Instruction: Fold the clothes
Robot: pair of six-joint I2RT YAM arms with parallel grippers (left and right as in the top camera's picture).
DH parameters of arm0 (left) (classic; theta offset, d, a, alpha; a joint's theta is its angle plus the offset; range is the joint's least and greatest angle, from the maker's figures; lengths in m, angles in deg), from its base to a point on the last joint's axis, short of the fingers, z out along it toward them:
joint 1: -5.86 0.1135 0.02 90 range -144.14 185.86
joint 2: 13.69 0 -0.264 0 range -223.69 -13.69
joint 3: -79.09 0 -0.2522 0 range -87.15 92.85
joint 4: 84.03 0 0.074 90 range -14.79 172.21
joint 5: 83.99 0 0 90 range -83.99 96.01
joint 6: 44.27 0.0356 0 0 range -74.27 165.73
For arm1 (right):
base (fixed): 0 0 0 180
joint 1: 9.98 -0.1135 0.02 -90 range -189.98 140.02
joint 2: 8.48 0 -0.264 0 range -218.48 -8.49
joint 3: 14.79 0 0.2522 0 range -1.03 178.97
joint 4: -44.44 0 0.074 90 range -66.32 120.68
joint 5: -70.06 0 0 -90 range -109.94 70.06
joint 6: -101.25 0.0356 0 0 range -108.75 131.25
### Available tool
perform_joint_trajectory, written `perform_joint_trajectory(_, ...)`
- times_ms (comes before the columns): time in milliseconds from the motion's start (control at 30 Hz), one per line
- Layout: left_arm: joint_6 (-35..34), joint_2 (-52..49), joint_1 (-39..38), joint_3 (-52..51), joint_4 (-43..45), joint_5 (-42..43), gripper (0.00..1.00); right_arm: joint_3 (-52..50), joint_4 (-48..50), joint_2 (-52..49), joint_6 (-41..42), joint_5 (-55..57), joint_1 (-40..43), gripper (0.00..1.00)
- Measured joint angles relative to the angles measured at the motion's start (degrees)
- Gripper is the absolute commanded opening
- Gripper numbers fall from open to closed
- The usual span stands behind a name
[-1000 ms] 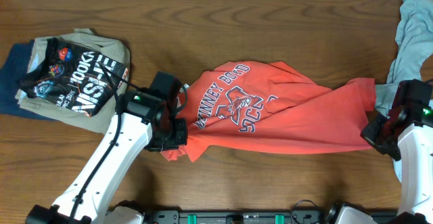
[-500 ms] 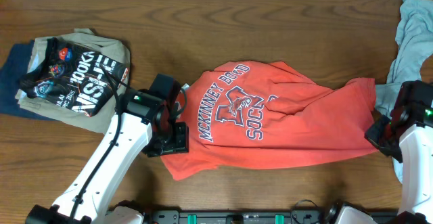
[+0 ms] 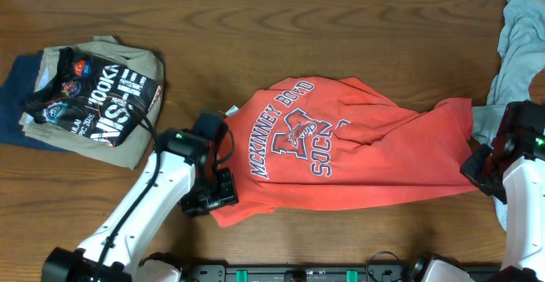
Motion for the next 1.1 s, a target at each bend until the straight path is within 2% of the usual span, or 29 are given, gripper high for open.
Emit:
perform_joint_trajectory(100, -2.6, 0.0, 0.0, -3.7, 3.4, 0.2, 0.59, 0.0, 0.0, 0.0, 0.0, 0.0, 0.0, 0.01)
perform_joint_trajectory(233, -4.6, 0.0, 0.0, -8.0, 8.3, 0.7, 0.71, 0.0, 0.0, 0.0, 0.0, -0.2, 0.0, 0.01)
perform_joint_trajectory(433, -5.4, 0.0, 0.0, -12.8, 17.3, 1.5, 0.71, 0.0, -0.3, 0.0, 0.0, -0.7, 0.0, 0.01)
perform_joint_trajectory(633, -6.1, 0.0, 0.0, -13.9, 22.0, 1.8, 0.52, 0.0, -1.4, 0.0, 0.0, -1.0, 0.0, 0.01)
perform_joint_trajectory(800, -6.7, 0.0, 0.0, -13.9, 23.3, 1.8, 0.19, 0.0, -2.0, 0.0, 0.0, -1.2, 0.0, 0.01)
perform_joint_trajectory(833, -6.7, 0.0, 0.0, -13.9, 23.3, 1.8, 0.06, 0.0, -2.1, 0.0, 0.0, -1.4, 0.0, 0.02)
perform_joint_trajectory(1100, -5.9, 0.0, 0.1, -13.9, 22.6, 1.9, 0.06, 0.0, -2.1, 0.0, 0.0, -2.1, 0.0, 0.05)
